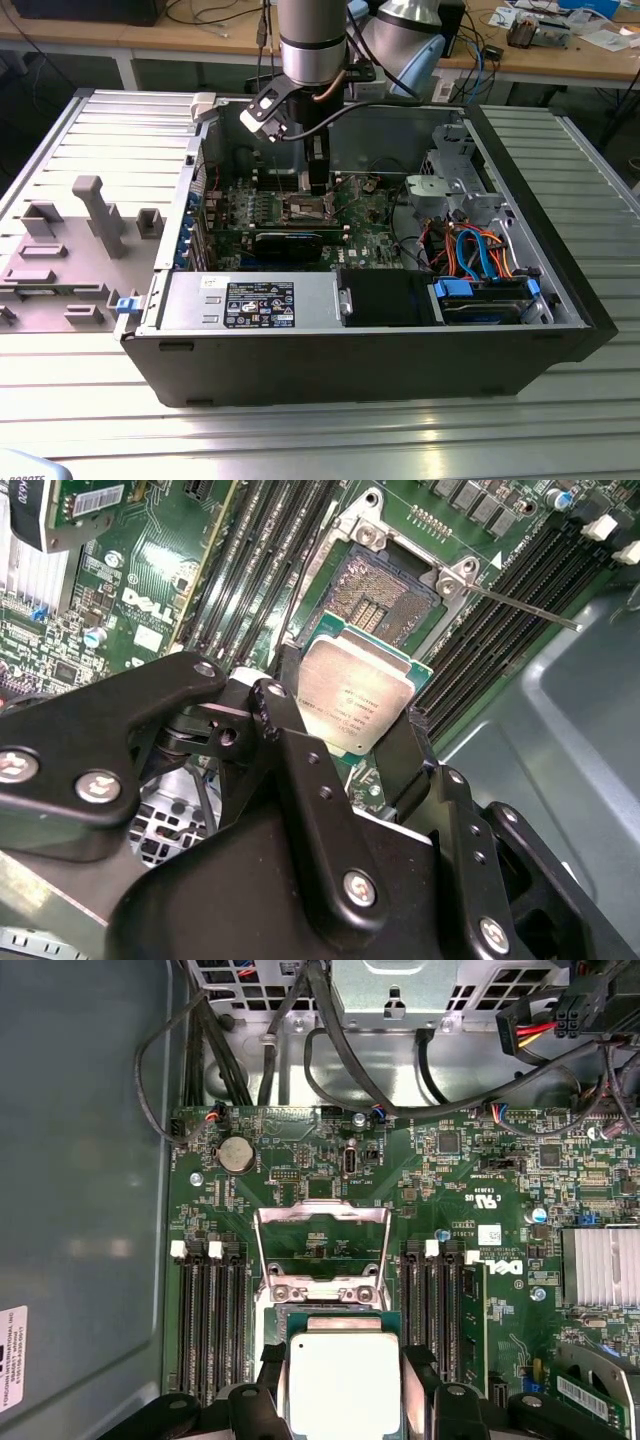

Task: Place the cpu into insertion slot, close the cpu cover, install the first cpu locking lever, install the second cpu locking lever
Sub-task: 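Place the cpu into insertion slot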

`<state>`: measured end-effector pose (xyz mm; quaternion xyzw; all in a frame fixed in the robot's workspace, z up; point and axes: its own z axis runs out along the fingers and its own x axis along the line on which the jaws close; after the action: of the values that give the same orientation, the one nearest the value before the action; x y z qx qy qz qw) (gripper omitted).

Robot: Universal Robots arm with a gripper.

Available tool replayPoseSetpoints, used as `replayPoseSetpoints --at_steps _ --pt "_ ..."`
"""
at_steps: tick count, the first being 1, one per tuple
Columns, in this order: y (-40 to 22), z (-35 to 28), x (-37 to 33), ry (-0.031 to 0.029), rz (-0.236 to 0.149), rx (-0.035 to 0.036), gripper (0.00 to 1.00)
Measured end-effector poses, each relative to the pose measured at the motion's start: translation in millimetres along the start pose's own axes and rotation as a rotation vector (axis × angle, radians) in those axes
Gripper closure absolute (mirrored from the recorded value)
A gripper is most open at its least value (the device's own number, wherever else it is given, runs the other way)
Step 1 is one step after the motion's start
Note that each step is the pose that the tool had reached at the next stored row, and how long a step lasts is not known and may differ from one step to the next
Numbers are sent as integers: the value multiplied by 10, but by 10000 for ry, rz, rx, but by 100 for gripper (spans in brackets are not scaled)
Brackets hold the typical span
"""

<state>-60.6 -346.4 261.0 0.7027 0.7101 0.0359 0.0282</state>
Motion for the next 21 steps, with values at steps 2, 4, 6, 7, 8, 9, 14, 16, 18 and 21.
replayPoseSetpoints --at_steps 2,4,6,7,8,9,14,16,18,21 --pt "0 0 0 -13 0 0 46" --pt "0 0 0 -21 -1 0 46" --pt "0 0 0 -30 -2 0 46" --pt "0 0 0 -35 -3 0 46" --pt "0 0 0 -40 -3 1 46" --pt "0 0 0 -44 -3 0 46" --pt "0 0 0 -63 -5 1 46" --pt "0 0 0 -69 -5 0 46" --pt "0 0 0 -76 -6 1 46" --pt "0 0 0 -96 -8 1 46"
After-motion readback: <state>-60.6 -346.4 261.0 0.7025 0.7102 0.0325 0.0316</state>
